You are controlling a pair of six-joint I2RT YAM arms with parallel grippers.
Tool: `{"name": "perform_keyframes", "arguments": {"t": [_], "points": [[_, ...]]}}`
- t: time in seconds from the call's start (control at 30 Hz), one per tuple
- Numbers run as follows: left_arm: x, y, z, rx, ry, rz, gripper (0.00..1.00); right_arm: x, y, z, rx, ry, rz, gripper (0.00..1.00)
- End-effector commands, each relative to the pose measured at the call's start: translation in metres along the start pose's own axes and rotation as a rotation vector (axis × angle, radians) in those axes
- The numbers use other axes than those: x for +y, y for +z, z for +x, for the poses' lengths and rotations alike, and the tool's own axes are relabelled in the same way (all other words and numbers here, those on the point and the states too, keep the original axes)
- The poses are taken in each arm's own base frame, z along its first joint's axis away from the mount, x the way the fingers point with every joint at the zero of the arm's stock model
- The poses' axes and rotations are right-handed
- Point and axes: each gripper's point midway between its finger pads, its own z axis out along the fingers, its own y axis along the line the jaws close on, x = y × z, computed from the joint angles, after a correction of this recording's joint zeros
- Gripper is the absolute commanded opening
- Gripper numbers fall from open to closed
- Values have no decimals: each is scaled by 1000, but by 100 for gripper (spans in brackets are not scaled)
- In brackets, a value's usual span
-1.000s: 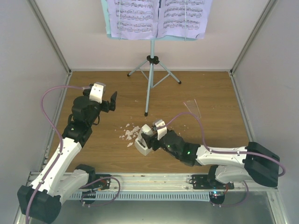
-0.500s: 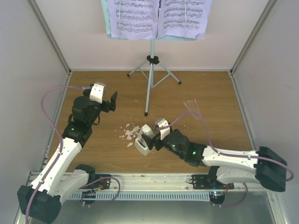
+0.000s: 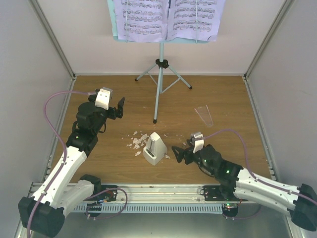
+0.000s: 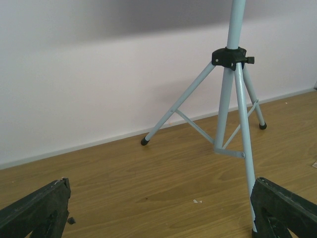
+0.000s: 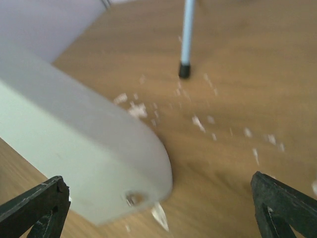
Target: Pack up the instrument practice props
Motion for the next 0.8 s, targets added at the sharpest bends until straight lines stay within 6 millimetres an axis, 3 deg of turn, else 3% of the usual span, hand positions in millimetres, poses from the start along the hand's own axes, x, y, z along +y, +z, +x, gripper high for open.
{"name": "perform_keyframes", "arguments": {"t": [0.0, 0.27, 0.57, 0.77], "points": [[0, 0, -6, -36, 10, -12, 99, -28, -8, 46, 118, 178, 79, 100], [-4, 3, -4, -26, 8, 3, 99, -94, -17, 38, 121, 292, 298, 99], [-11, -2, -8, -46, 15, 34, 99, -181, -7, 1, 174, 329, 463, 100], [-60, -11, -31, -54, -44, 317, 99, -231, 4, -15, 213, 307, 550, 99]]}}
